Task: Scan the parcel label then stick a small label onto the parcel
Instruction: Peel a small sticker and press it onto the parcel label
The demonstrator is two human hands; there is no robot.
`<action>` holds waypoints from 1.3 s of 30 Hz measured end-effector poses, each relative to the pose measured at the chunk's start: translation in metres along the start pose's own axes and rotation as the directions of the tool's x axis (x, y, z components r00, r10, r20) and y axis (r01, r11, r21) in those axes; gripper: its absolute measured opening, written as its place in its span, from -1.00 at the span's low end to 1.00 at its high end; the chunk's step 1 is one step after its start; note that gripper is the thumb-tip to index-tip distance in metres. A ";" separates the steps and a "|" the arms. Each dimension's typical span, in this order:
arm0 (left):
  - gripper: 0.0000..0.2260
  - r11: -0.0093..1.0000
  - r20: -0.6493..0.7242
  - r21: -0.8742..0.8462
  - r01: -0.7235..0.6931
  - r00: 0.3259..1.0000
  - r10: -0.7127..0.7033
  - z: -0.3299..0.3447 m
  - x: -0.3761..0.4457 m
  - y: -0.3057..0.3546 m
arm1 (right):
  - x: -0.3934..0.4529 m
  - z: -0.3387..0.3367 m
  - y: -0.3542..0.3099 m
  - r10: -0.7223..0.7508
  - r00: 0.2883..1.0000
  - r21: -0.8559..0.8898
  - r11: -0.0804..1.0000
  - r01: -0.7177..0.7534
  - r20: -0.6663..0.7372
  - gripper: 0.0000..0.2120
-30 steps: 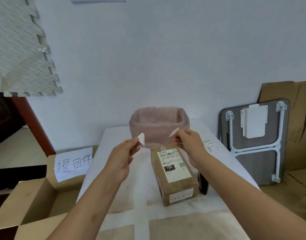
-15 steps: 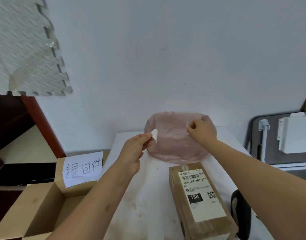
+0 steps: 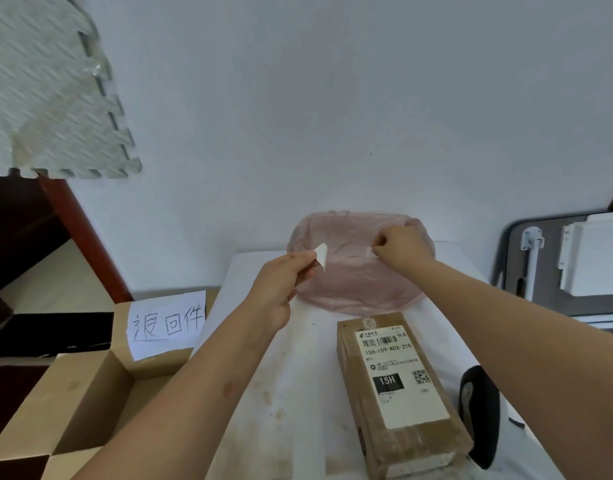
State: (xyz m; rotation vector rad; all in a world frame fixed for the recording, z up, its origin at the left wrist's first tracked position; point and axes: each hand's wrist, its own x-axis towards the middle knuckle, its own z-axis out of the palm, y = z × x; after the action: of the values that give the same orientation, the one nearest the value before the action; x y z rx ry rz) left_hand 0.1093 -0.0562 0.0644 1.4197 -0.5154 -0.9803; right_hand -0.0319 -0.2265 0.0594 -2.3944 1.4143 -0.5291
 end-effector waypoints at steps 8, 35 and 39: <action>-0.85 0.999 -0.001 0.042 -0.027 1.000 0.027 0.007 -0.018 0.007 | -0.010 -0.014 -0.003 -0.007 1.000 0.146 0.989 0.007 0.001 -0.64; -0.90 -0.182 0.502 0.811 -0.557 0.499 0.707 0.057 -0.129 -0.048 | -0.198 -0.037 0.007 0.094 0.995 0.854 0.517 -0.066 0.020 -0.87; -0.89 -0.198 0.518 0.799 -0.568 0.483 0.706 0.064 -0.138 -0.062 | -0.215 -0.031 0.022 0.124 0.992 0.850 0.524 -0.057 -0.009 -0.86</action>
State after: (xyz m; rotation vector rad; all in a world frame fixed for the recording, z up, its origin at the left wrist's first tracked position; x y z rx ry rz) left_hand -0.0321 0.0261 0.0476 1.8055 -1.8086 0.5764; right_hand -0.1587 -0.0491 0.0439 -1.4829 0.9290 -1.0036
